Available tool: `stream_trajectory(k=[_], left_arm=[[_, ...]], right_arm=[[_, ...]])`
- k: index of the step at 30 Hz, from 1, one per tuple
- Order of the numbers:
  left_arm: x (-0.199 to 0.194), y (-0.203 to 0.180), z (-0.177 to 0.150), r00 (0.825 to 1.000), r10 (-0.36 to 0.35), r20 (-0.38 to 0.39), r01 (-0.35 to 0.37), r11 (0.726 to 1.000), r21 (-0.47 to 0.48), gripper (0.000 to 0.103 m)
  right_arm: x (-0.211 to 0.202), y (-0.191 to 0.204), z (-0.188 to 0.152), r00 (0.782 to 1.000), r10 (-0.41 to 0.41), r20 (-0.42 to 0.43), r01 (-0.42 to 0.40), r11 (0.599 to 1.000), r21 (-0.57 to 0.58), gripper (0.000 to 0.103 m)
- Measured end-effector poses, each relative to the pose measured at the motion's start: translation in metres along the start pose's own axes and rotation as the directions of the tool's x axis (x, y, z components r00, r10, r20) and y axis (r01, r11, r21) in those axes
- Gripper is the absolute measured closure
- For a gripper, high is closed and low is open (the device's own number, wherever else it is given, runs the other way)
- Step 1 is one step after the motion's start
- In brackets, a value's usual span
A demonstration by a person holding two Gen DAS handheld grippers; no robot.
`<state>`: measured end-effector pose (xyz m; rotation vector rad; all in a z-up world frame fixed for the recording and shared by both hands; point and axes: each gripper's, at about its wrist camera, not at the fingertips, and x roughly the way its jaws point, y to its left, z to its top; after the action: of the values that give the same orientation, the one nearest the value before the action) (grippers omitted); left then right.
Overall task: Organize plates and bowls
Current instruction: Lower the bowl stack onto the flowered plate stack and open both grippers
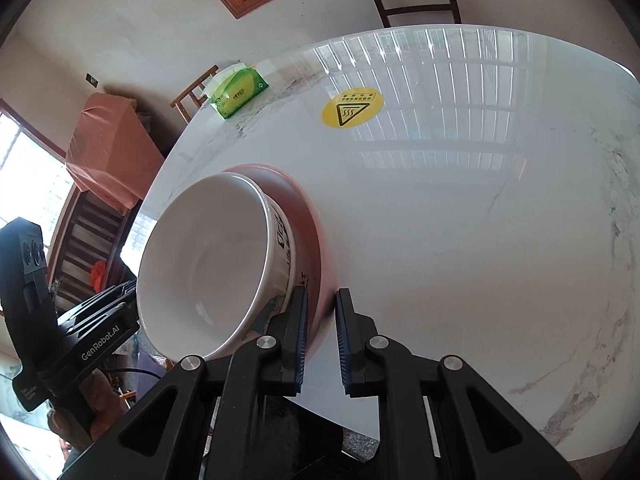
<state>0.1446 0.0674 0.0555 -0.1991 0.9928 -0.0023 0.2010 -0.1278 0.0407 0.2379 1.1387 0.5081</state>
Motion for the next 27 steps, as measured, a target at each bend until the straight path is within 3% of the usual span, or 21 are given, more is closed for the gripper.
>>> stream_trajectory(k=[17,27], left_arm=[[-0.03,0.078,0.011,0.997,0.062,0.051,-0.056,0.992,-0.115,0.097],[-0.023,0.111,0.009,0.997,0.074,0.032,-0.067,0.983,-0.173,0.097]], right_arm=[[0.038,0.069,0.021,0.997,0.063,-0.044,-0.067,0.994,-0.082,0.089],[0.063,0.087,0.028,0.995,0.075,-0.073,-0.081,0.992,-0.094,0.088]])
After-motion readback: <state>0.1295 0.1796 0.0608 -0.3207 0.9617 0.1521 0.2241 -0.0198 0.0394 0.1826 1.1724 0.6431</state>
